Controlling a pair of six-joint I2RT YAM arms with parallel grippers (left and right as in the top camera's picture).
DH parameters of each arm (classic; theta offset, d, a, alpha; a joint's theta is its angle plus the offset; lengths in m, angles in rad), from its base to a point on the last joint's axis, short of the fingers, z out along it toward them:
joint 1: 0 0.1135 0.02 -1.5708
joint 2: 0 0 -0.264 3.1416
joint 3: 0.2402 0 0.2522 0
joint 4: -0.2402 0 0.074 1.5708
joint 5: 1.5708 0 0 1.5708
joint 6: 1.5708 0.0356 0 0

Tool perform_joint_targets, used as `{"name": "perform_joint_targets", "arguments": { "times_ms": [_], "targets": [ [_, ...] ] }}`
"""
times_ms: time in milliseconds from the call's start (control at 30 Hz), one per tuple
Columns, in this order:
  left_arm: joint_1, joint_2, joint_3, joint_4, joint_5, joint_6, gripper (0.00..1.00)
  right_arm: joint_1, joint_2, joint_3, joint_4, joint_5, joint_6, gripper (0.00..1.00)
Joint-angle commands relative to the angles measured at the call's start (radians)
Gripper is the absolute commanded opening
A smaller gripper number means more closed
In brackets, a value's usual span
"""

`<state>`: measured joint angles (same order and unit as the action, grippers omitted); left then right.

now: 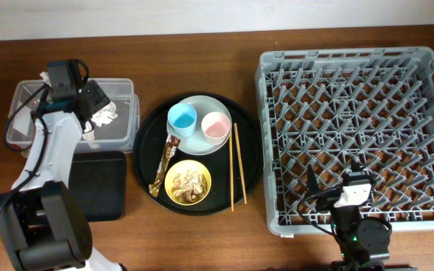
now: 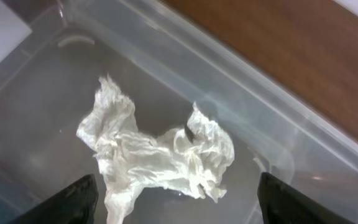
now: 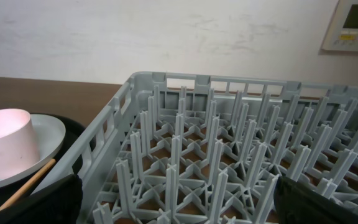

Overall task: Sort waste into correct bins and load items into the dishwasher rack
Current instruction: 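Move left gripper to the gold snack wrapper and grasp it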

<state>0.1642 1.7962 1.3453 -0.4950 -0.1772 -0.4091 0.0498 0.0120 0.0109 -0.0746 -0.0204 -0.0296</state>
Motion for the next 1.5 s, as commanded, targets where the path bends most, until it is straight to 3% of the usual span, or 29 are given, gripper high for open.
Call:
{"name": "perform_joint_targets", "arguments": {
  "times_ms": [0,100,133,167,333,500,1000,1133,1467],
  "targets": [
    [0.002,-0.093,0.09,-0.127,0.212,0.022,0.67,-0.005,-0.006,-0.005,-0.004,-0.002,0.0,0.98],
    [-0.023,-0.189,0.095,-0.31,0.451,0.021,0.46,-0.005,-0.006,-0.005,-0.004,-0.002,0.0,0.98],
    [-0.055,-0.21,0.095,-0.419,0.488,0.022,0.45,-0.005,-0.006,-0.005,-0.005,-0.002,0.0,0.98],
    [-0.119,-0.214,0.095,-0.537,0.483,0.08,0.44,-0.005,-0.006,-0.005,-0.005,-0.002,0.0,0.98],
    [-0.393,-0.209,0.078,-0.692,0.272,0.09,0.45,-0.005,-0.006,-0.005,-0.004,-0.002,0.0,0.98],
    [-0.536,-0.209,0.048,-0.71,0.151,0.089,0.51,-0.005,-0.006,-0.005,-0.004,-0.002,0.0,0.98],
    [-0.537,-0.209,0.045,-0.645,0.149,0.113,0.53,-0.005,-0.006,-0.005,-0.005,-0.002,0.0,0.98],
    [-0.537,-0.208,0.045,-0.636,0.049,0.113,0.53,-0.005,-0.006,-0.005,-0.005,-0.002,0.0,0.98],
    [-0.537,-0.208,0.044,-0.648,0.127,0.18,0.53,-0.005,-0.006,-0.005,-0.004,-0.002,0.0,0.98]
  ]
}}
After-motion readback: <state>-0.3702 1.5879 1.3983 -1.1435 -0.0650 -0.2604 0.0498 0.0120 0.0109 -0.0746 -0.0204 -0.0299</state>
